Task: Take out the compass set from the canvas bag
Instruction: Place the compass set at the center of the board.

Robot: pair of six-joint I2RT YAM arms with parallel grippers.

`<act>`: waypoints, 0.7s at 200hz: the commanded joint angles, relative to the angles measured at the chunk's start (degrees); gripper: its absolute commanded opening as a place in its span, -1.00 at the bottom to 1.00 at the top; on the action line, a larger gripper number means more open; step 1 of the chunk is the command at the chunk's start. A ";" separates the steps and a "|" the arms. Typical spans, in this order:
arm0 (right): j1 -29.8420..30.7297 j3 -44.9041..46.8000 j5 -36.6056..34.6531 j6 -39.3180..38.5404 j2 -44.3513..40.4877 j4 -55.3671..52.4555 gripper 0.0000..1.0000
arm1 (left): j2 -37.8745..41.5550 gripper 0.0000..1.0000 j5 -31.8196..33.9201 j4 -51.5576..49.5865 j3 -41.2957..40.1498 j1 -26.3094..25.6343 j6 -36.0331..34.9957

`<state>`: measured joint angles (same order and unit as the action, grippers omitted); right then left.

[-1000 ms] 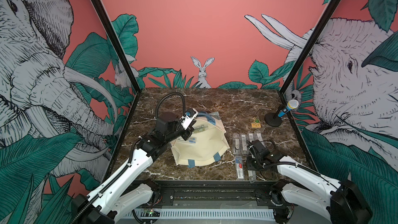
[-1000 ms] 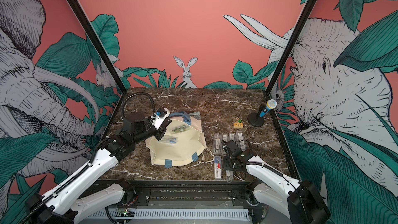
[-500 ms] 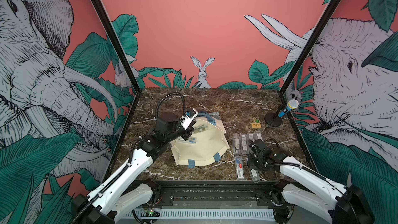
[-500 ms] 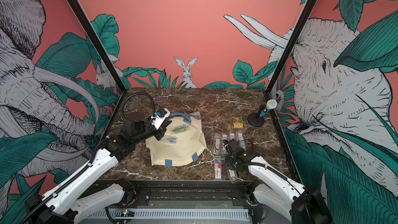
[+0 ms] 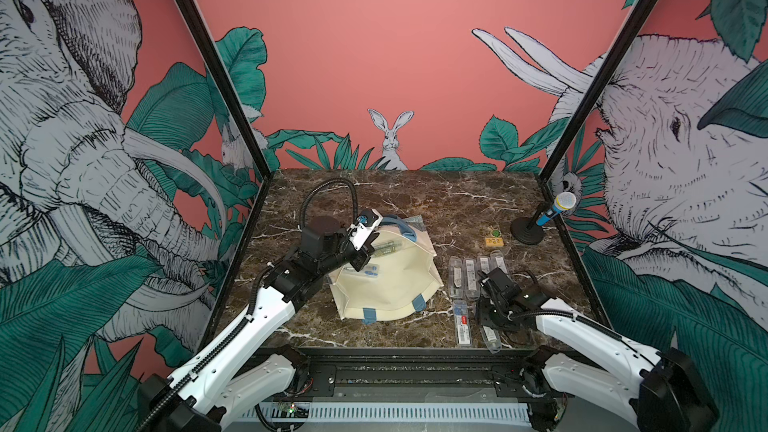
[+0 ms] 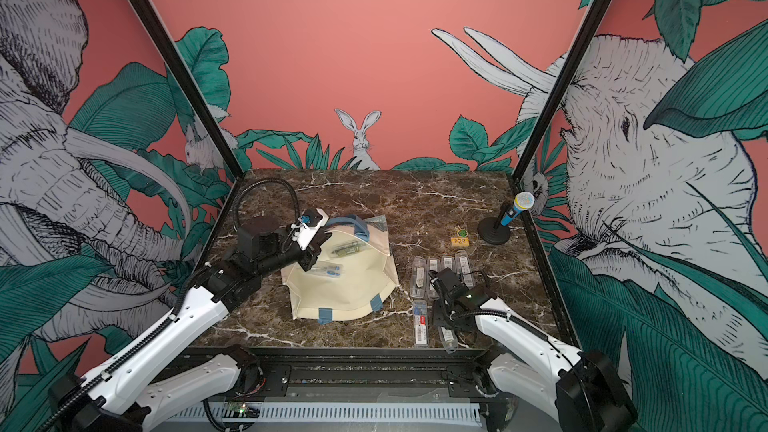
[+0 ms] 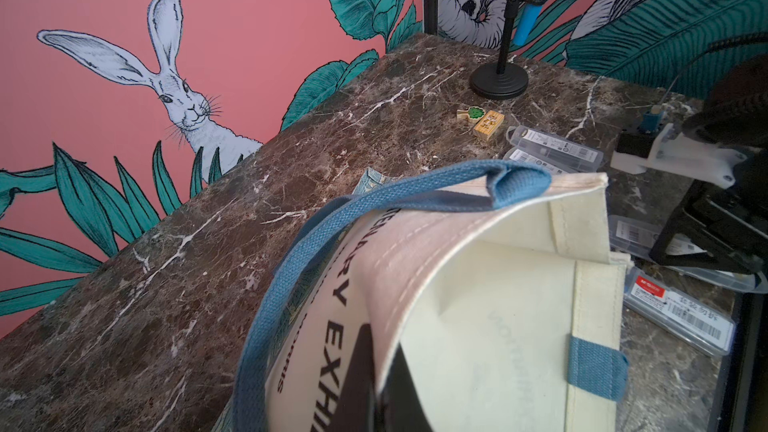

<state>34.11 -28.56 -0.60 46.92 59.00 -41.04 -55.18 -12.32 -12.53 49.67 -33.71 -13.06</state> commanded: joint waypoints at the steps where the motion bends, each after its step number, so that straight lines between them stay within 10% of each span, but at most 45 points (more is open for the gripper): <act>1: 0.17 0.13 -0.33 2.81 0.78 1.00 0.28 | 0.42 -1.00 -1.46 1.94 0.28 -0.21 0.49; 140: 0.17 0.93 1.55 5.26 1.64 4.65 0.01 | 0.51 -1.00 -1.83 2.03 0.18 -0.21 0.58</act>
<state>34.11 -28.53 0.89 49.54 60.38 -36.93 -55.18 -12.91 -12.53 49.67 -33.71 -13.06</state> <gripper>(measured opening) 0.504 0.049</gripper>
